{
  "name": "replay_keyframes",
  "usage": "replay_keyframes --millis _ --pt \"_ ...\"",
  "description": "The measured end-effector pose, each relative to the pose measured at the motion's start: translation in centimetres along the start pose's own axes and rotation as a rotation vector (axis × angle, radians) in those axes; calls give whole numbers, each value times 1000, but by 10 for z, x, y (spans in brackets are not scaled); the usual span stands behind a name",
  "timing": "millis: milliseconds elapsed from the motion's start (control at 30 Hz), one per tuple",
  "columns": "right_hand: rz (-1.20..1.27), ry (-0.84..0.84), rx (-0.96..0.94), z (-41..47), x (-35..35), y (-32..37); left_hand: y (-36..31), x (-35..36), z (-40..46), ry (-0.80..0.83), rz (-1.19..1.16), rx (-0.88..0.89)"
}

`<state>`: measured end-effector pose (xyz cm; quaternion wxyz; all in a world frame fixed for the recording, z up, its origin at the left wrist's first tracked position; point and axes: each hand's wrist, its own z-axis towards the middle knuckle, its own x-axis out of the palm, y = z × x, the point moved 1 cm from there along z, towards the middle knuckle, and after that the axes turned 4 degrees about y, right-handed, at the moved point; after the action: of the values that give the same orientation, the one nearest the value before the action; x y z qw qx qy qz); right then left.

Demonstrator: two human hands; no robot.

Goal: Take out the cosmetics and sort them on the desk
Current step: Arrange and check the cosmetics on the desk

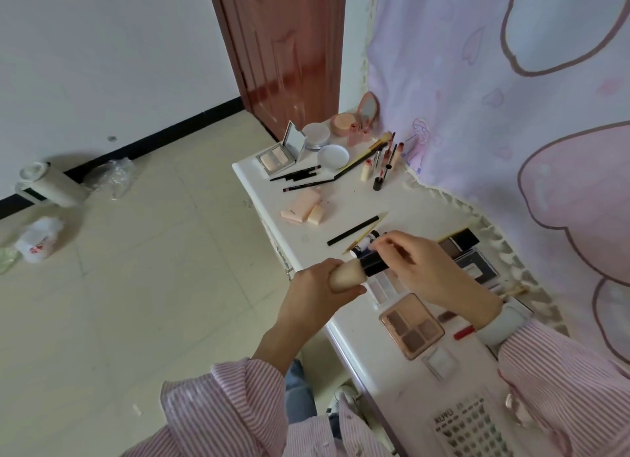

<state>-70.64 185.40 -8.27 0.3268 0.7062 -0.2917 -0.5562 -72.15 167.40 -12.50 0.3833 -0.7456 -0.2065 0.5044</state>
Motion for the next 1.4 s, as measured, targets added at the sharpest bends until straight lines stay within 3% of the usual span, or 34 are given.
replay_keyframes --millis 67,133,233,367,533,767,867,1167,1400 --pt "78 52 -98 -3 0 0 2 -1 0 -29 -16 -2" --pt "133 82 -45 -5 -3 1 2 -2 1 -40 -23 6" --pt "0 -7 8 1 -7 3 -4 1 2 -25 -18 30" --pt "72 6 -130 -1 -14 7 -9 3 5 -79 -82 17" --pt "-59 -40 50 9 -24 11 -18 4 10 -100 -98 51" --pt "40 36 34 17 -42 20 -24 -2 20 -156 -94 74" --pt "-35 -15 -13 19 -37 23 -25 -3 20 -145 -82 79" --pt "189 -32 -36 16 -52 23 -20 -8 20 -149 -127 35" --pt "56 -65 -102 13 -47 30 -24 -6 20 -136 -128 63"
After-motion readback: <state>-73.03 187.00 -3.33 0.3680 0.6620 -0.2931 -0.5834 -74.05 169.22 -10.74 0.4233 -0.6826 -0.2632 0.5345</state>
